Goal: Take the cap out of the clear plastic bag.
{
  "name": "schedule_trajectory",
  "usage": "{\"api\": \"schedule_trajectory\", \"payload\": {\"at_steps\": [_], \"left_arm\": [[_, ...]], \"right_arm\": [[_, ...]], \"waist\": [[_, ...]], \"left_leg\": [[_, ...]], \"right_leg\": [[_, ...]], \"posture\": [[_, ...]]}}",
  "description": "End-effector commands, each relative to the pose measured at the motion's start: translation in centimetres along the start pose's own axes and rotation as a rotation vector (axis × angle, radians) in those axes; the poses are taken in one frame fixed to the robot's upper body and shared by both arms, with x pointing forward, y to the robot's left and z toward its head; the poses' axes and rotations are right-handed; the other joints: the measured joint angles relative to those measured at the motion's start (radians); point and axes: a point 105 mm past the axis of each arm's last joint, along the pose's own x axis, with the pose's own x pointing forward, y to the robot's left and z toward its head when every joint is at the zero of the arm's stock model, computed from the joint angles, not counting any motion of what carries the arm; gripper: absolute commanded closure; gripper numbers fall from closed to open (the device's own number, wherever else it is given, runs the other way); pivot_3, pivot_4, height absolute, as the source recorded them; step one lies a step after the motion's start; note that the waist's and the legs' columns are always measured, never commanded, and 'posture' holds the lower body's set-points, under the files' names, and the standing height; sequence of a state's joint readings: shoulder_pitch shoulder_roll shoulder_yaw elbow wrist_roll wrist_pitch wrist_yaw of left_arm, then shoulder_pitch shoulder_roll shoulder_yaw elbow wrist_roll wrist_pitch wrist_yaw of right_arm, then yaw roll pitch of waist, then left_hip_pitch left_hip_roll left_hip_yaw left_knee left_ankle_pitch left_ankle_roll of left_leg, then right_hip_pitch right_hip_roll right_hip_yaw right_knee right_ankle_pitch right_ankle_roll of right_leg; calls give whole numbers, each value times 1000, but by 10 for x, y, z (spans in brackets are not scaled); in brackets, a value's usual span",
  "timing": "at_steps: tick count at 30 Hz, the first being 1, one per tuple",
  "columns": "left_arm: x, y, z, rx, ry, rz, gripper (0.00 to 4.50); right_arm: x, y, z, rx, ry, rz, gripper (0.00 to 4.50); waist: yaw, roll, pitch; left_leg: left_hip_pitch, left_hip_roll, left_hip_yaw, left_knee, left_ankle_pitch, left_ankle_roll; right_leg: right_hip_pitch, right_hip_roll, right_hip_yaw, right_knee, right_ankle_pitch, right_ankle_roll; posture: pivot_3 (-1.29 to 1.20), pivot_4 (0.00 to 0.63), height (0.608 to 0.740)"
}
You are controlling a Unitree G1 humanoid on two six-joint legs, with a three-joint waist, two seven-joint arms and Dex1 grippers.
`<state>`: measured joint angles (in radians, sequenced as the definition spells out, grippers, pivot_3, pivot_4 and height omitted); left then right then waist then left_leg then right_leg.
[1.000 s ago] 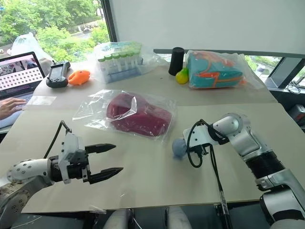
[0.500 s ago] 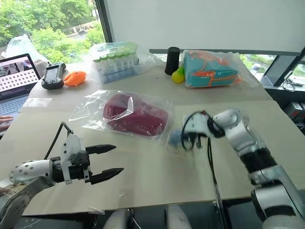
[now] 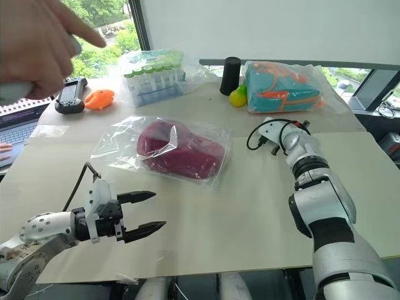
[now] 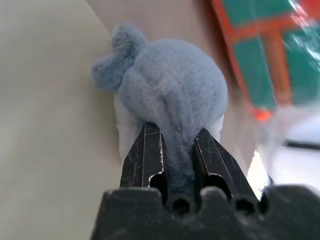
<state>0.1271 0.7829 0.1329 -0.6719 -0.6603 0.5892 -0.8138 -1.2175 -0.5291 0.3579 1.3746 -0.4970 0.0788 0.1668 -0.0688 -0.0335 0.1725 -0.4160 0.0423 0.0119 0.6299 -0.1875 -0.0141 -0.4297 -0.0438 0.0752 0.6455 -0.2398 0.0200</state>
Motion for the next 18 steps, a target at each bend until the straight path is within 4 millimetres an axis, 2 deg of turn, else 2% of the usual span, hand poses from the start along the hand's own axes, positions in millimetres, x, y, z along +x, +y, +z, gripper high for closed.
{"api": "schedule_trajectory", "payload": {"at_steps": [1,4,8,14,18], "left_arm": [[-1,-8,11,45,-29,-3,0],[-3,-9,11,40,-29,9,0],[-3,-10,11,40,-26,10,0],[-2,-10,10,39,-23,0,0],[-3,-9,9,40,-19,-5,0]], "right_arm": [[-3,-24,0,41,-16,-109,2408],[-3,-26,2,40,-24,-122,1277],[-3,-26,3,51,-32,-124,46],[-5,-36,8,40,-51,-160,46],[-8,-47,25,43,-108,-180,46]], "waist": [[-2,0,0],[-5,0,0],[-5,0,0],[-5,0,0],[-5,0,0]], "left_leg": [[0,0,0,0,0,0],[2,1,0,1,0,0],[8,1,0,1,0,0],[7,1,0,2,0,0],[7,1,0,2,0,0]], "right_leg": [[0,0,0,0,0,0],[1,1,0,2,0,0],[6,2,0,2,0,0],[6,2,0,2,0,0],[6,2,0,2,0,0]], "posture": [[0,150,740],[0,150,740],[0,150,740],[0,150,740],[0,150,740]]}}
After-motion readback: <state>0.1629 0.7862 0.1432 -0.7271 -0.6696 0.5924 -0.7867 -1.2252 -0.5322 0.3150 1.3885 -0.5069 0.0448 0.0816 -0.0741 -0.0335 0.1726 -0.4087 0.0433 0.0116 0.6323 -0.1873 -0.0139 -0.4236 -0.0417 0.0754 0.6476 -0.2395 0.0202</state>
